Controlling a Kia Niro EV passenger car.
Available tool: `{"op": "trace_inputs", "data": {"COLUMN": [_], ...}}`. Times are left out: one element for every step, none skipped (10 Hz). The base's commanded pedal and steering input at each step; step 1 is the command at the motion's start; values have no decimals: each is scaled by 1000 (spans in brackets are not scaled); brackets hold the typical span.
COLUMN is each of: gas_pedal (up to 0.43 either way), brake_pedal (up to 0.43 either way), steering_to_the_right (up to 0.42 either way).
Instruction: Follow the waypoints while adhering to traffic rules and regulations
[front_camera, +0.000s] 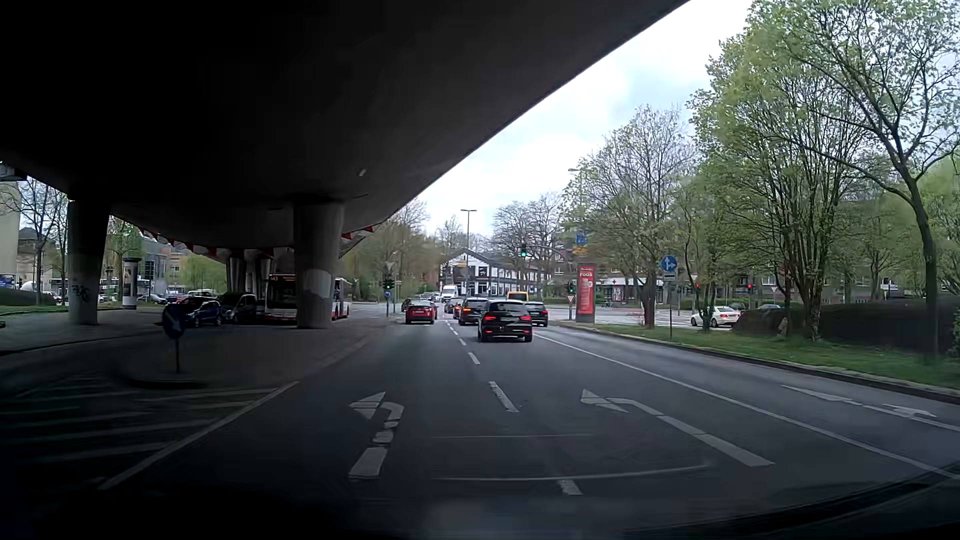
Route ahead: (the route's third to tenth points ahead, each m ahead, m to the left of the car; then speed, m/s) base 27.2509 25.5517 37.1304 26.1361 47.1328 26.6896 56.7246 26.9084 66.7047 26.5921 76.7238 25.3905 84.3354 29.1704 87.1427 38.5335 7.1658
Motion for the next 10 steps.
{"op": "trace_inputs", "data": {"gas_pedal": [130,138,138,150,157,177,189,209,220,220], "brake_pedal": [0,0,6,0,0,6,6,0,6,0], "steering_to_the_right": [66,57,44,30,15,0,-14,-28,-38,-42]}}
